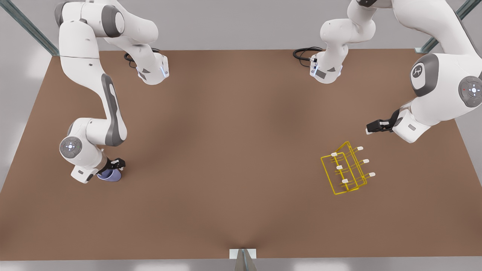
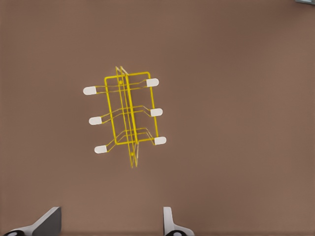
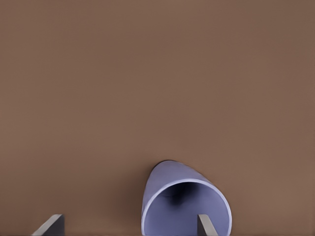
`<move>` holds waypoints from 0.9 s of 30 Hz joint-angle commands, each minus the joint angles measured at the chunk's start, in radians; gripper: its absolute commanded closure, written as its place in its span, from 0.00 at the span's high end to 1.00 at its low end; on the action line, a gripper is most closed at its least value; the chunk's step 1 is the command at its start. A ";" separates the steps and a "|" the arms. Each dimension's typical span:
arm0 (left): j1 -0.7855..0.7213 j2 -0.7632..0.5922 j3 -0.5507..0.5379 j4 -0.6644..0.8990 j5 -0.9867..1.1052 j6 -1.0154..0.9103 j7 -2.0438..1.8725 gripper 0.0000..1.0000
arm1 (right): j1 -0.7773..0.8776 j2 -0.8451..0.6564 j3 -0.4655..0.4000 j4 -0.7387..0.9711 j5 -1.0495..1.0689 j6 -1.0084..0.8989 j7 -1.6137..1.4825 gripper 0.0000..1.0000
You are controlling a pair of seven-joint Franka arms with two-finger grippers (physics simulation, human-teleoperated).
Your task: Place the cup on the cup holder
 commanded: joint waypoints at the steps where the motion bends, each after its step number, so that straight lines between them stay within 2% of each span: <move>1: 0.000 -0.001 0.000 0.000 0.001 -0.002 -0.003 1.00 | 0.000 0.014 -0.001 0.000 0.002 0.014 -0.092 1.00; 18: 0.000 -0.001 0.000 0.000 0.001 -0.011 -0.006 1.00 | -0.001 0.099 -0.018 -0.004 -0.009 0.005 -0.093 1.00; 19: 0.000 -0.001 0.000 0.000 0.001 -0.011 -0.006 1.00 | -0.001 0.100 -0.020 -0.001 -0.010 0.004 -0.095 0.89; 20: 0.000 -0.001 0.001 0.000 0.001 -0.011 -0.006 1.00 | -0.001 0.106 -0.024 0.000 -0.012 0.003 -0.098 0.67; 21: 0.000 -0.001 0.001 0.000 0.001 -0.011 -0.006 1.00 | -0.001 0.106 -0.024 0.000 -0.015 0.003 -0.098 0.61; 22: 0.000 -0.001 0.000 0.000 0.001 -0.011 -0.006 1.00 | -0.001 0.109 -0.024 0.000 -0.015 0.003 -0.100 0.59; 23: 0.000 0.000 0.000 0.000 0.001 -0.011 -0.006 1.00 | -0.001 0.109 -0.024 0.002 -0.015 0.003 -0.100 0.48; 26: 0.000 -0.001 0.000 0.000 0.001 -0.011 -0.007 1.00 | -0.001 0.117 -0.024 0.003 -0.015 0.002 -0.104 0.35; 27: 0.000 -0.001 0.000 0.000 0.001 -0.011 -0.007 1.00 | -0.001 0.115 -0.026 0.005 -0.017 -0.004 -0.104 0.33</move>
